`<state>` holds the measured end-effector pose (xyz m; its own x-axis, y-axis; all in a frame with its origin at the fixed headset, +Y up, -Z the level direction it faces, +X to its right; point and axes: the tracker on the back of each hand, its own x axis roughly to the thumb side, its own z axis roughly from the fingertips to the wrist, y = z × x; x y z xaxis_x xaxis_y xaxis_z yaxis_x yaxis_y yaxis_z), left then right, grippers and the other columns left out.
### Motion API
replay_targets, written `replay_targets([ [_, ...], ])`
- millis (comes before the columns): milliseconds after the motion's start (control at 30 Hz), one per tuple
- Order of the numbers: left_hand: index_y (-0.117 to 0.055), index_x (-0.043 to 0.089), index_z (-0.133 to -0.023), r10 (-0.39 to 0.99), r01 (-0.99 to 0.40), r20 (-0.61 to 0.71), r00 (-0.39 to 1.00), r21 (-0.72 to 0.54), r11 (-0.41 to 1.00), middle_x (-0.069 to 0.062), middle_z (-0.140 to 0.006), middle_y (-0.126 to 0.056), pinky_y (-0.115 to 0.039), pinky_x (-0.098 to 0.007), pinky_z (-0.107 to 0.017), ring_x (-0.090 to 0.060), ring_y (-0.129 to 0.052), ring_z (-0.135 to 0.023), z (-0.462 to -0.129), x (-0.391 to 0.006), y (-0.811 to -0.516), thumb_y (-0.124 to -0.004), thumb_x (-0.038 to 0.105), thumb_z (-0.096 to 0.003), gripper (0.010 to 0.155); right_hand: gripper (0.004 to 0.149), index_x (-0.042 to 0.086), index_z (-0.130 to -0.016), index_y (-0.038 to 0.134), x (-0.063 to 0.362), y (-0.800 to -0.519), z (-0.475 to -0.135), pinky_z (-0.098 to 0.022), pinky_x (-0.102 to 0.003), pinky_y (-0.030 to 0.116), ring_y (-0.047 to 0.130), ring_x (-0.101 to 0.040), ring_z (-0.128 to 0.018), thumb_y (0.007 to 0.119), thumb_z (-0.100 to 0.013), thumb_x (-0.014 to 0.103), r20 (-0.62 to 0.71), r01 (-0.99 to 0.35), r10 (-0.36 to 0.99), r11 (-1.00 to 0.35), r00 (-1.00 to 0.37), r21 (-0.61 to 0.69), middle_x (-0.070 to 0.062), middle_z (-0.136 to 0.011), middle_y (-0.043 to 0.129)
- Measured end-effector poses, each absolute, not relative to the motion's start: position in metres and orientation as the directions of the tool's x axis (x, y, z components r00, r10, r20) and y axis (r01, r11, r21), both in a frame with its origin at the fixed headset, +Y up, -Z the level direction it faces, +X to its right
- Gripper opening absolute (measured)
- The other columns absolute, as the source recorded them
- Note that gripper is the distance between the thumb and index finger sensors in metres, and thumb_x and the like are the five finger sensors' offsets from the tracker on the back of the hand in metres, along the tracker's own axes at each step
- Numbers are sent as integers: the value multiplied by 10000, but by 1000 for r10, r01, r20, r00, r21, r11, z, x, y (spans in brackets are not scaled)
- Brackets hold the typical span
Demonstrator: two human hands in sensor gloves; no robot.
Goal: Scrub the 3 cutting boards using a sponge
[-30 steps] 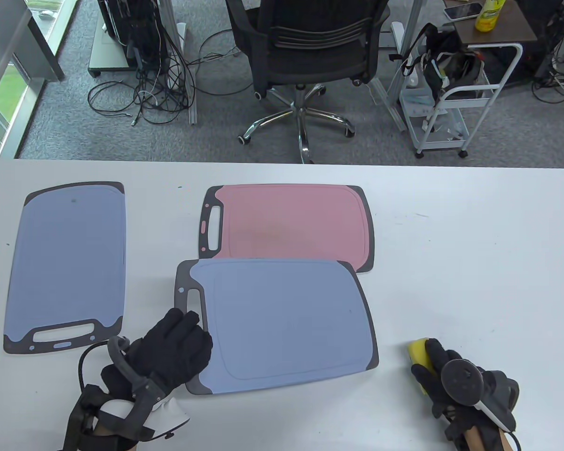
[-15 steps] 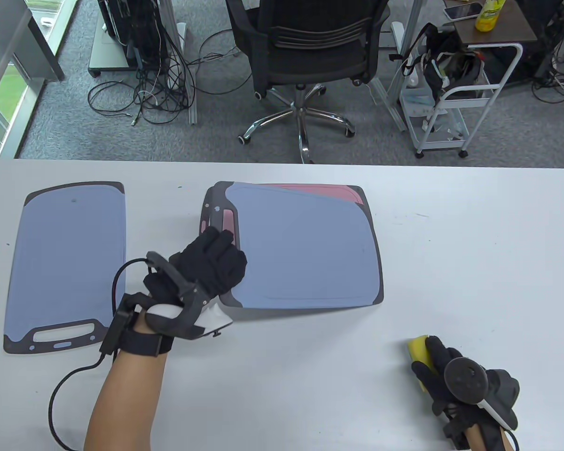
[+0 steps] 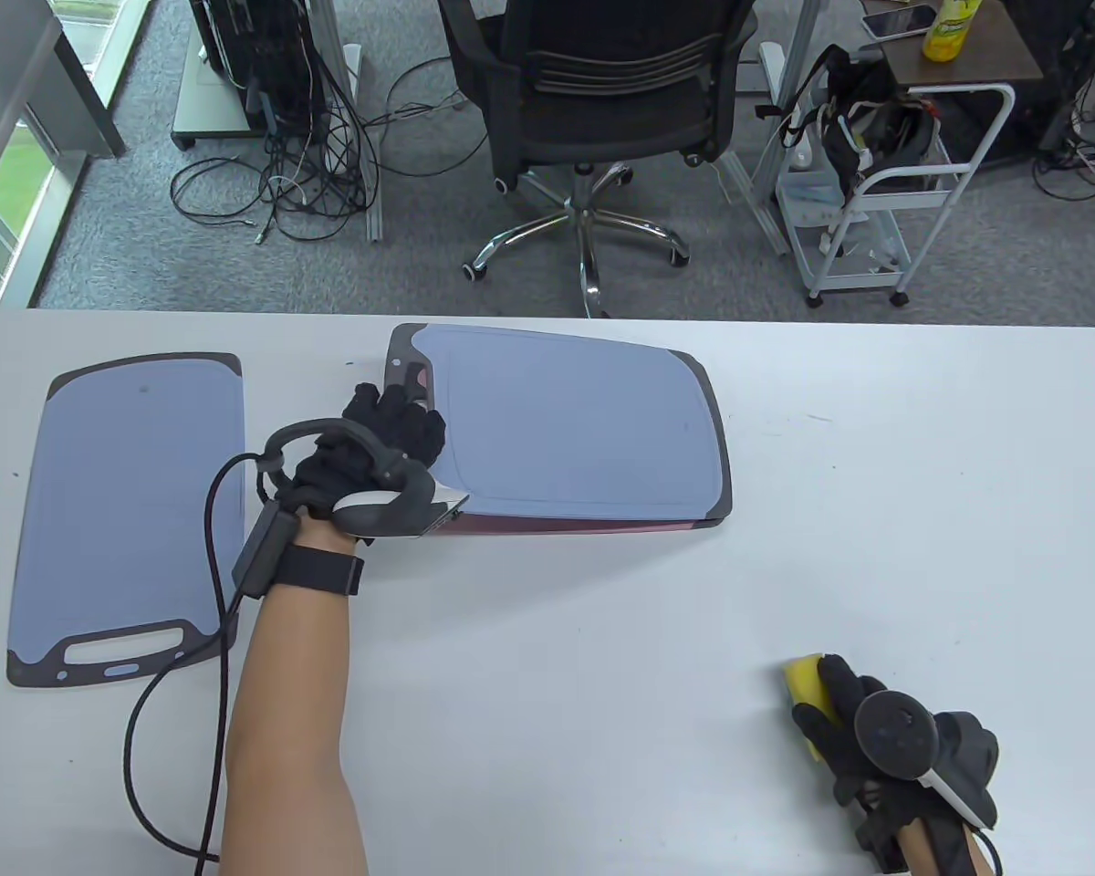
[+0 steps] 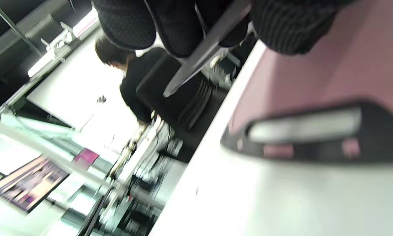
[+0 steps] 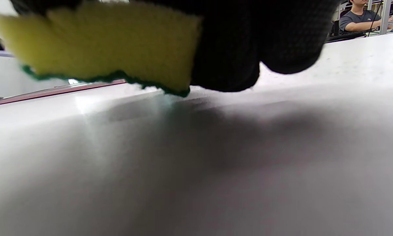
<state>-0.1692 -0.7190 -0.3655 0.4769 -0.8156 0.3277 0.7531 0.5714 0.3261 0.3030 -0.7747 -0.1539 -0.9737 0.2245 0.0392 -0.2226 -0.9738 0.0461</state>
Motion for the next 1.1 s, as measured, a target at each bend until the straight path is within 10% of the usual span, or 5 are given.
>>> replay_targets([
  [267, -244, 271, -1121, -774, 805, 326, 544, 59, 591, 24, -1222, -482, -706, -526, -745, -252, -723, -1069, -376, -176, -784, -871, 452, -448, 938, 716, 121, -994, 665, 302, -777, -152, -470, -461, 790, 924, -217, -505, 725, -440, 570, 34, -219, 221, -974, -975, 51, -91, -750, 850],
  [400, -284, 259, -1120, -692, 711, 203, 693, -37, 702, -52, -1214, -480, -728, -513, -727, -249, -782, -1028, -369, -183, -794, -761, 356, -492, 794, 715, 118, -993, 667, 308, -777, -152, -468, -463, 791, 926, -219, -503, 725, -440, 568, 17, -247, 248, -967, -969, 65, -93, -748, 852],
  [667, -432, 282, -1118, -557, 578, 174, 812, -114, 808, -50, -1156, -657, -752, -499, -707, -241, -851, -975, -307, -213, -795, -635, 447, -536, 639, 717, 117, -995, 666, 306, -778, -154, -470, -463, 790, 925, -220, -504, 725, -441, 569, 61, -266, 271, -960, -961, 87, -96, -749, 852],
  [1100, -320, 189, -1167, -434, 383, -154, 888, -277, 881, -137, -1203, -548, -692, -536, -739, -345, -731, -1046, -206, -322, -789, -616, 546, -551, 771, 717, 117, -995, 667, 301, -773, -149, -469, -462, 792, 927, -219, -505, 721, -443, 570, 77, -273, 277, -960, -958, 63, -95, -751, 853],
])
